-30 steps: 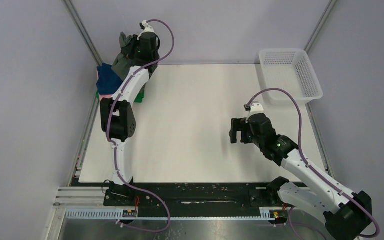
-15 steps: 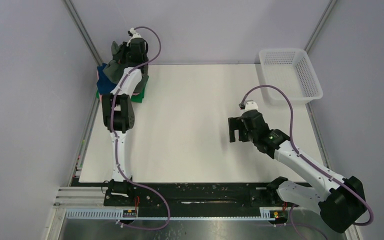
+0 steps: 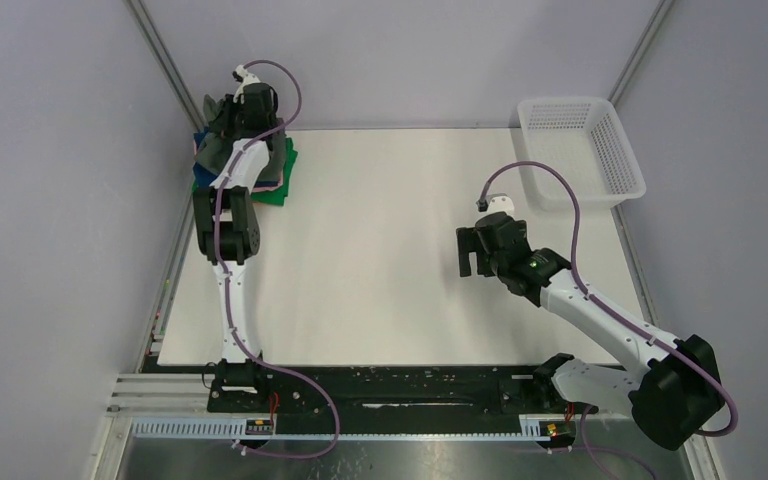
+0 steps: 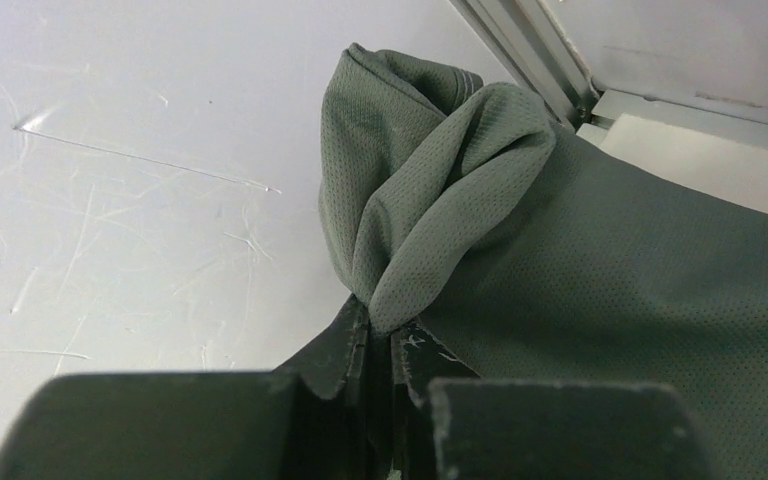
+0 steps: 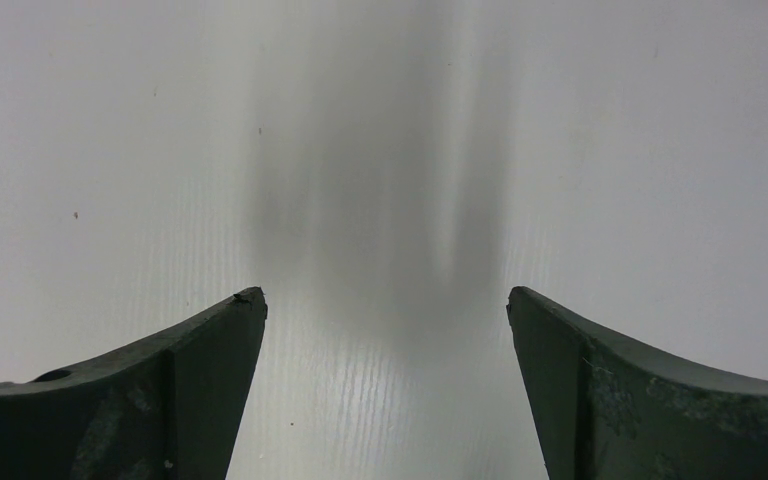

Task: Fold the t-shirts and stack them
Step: Put the neatly folded tshirt into the corner of the board with the left arm

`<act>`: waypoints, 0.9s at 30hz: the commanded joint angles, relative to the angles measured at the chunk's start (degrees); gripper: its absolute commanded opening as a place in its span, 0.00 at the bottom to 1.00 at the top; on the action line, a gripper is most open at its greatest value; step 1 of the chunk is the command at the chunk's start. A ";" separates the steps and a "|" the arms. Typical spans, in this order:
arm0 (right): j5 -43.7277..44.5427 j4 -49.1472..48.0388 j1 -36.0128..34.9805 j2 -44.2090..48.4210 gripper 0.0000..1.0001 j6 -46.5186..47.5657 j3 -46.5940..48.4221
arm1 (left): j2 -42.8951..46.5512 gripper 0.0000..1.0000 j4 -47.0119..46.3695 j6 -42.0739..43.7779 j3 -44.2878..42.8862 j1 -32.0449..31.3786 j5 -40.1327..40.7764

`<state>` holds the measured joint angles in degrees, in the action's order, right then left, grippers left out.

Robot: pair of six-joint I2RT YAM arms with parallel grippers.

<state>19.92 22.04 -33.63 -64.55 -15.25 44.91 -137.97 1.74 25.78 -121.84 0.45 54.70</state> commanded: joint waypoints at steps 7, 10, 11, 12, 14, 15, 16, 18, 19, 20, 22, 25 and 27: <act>4.42 0.39 0.18 1.08 1.00 -0.80 2.12 | 2.21 0.21 -1.86 -5.55 0.82 2.95 3.35; 4.33 0.53 0.15 1.58 0.99 -0.83 2.12 | 3.18 0.47 -1.83 -6.30 1.26 2.91 3.65; 4.30 0.54 0.14 1.75 0.99 -0.79 2.04 | 3.62 0.51 -1.83 -6.96 1.59 2.91 3.75; 4.32 0.68 0.15 1.99 1.00 -0.90 2.07 | 4.26 0.57 -0.60 -7.76 1.95 2.88 3.73; 4.32 0.88 0.17 2.55 0.99 -1.14 1.84 | 5.93 0.95 1.06 -9.62 2.42 2.89 3.13; 4.41 0.82 0.17 2.96 1.00 -1.45 1.66 | 6.81 0.99 2.24 -11.34 2.74 2.85 2.73; 4.65 0.84 0.14 3.36 0.99 -1.85 1.48 | 7.66 0.99 3.34 -12.78 3.08 2.77 2.32; 5.26 0.81 0.14 4.19 0.99 -2.80 0.84 | 9.98 0.99 5.40 -15.82 4.64 2.36 1.14; 5.70 0.89 0.18 4.76 1.00 -3.35 0.51 | 11.20 0.99 6.22 -17.33 5.94 1.97 0.42; 6.41 0.85 0.15 5.31 1.00 -3.78 0.25 | 12.56 0.99 7.17 -18.89 6.82 1.47 -0.47; 6.92 0.66 0.15 6.24 0.99 -4.70 -0.58 | 15.15 0.99 10.11 -22.91 7.57 0.57 -2.96; 8.32 -0.37 0.30 6.85 1.00 -6.09 -2.10 | 19.61 0.99 19.68 -32.57 7.05 -0.11 -8.44; 9.31 0.00 0.53 7.17 0.99 -7.50 -2.35 | 23.91 0.99 22.82 -38.74 9.05 -1.96 -14.82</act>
<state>24.75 22.46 -33.63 -58.46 -19.16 43.48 -124.90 16.80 1.87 -113.95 0.78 50.54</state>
